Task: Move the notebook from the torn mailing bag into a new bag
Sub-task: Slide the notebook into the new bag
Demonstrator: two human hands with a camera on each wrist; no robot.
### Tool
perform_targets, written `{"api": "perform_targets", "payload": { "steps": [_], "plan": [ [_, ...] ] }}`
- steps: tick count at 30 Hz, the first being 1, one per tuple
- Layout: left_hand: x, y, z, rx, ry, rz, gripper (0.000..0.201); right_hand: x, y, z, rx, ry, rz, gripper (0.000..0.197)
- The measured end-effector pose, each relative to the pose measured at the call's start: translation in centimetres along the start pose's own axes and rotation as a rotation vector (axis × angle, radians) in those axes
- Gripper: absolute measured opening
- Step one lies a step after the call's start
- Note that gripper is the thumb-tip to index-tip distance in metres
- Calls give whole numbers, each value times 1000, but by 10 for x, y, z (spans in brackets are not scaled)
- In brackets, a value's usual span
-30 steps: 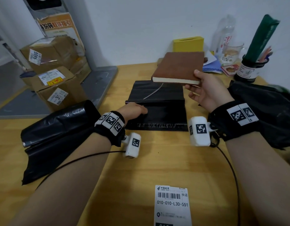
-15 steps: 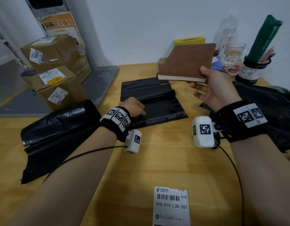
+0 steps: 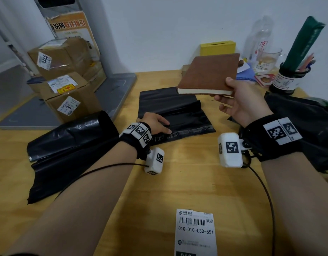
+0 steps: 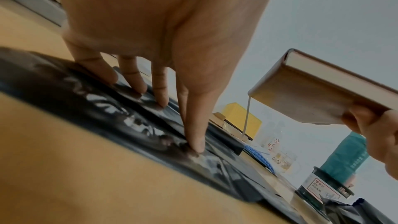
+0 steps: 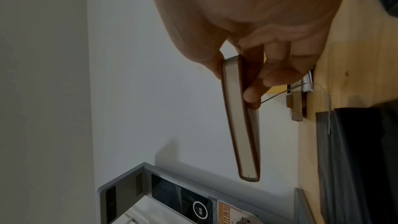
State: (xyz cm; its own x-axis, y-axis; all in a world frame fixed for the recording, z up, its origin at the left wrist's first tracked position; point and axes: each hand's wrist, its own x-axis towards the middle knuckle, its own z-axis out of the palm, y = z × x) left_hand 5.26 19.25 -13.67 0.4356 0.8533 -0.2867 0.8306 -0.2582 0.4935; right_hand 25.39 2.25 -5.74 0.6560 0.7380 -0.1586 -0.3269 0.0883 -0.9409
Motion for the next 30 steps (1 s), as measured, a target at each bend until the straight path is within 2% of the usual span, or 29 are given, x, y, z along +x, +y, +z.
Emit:
{"api": "perform_targets", "payload": {
  "steps": [6, 10, 13, 14, 16, 20, 25, 30],
  "plan": [
    [-4, 3, -1, -5, 35, -18, 22, 1, 2, 0, -6, -5, 0, 18],
    [-6, 4, 0, -10, 58, -20, 23, 4, 4, -1, -11, -7, 6, 24],
    [1, 0, 1, -48, 19, -49, 11, 4, 4, -1, -18, -23, 12, 22],
    [2, 0, 1, -69, 19, -58, 16, 4, 3, -1, -16, -24, 14, 22],
    [2, 2, 0, -119, 27, -84, 41, 4, 3, -1, -4, -20, 25, 25],
    [2, 4, -4, -153, 32, -133, 57, 2, 5, 0, 121, -80, 136, 21],
    [-1, 12, -9, -206, -6, -166, 60, -3, 16, 10, 267, -242, 266, 25],
    [1, 11, -1, -216, 28, -124, 50, -7, 44, 27, 253, -254, 373, 31]
  ]
}}
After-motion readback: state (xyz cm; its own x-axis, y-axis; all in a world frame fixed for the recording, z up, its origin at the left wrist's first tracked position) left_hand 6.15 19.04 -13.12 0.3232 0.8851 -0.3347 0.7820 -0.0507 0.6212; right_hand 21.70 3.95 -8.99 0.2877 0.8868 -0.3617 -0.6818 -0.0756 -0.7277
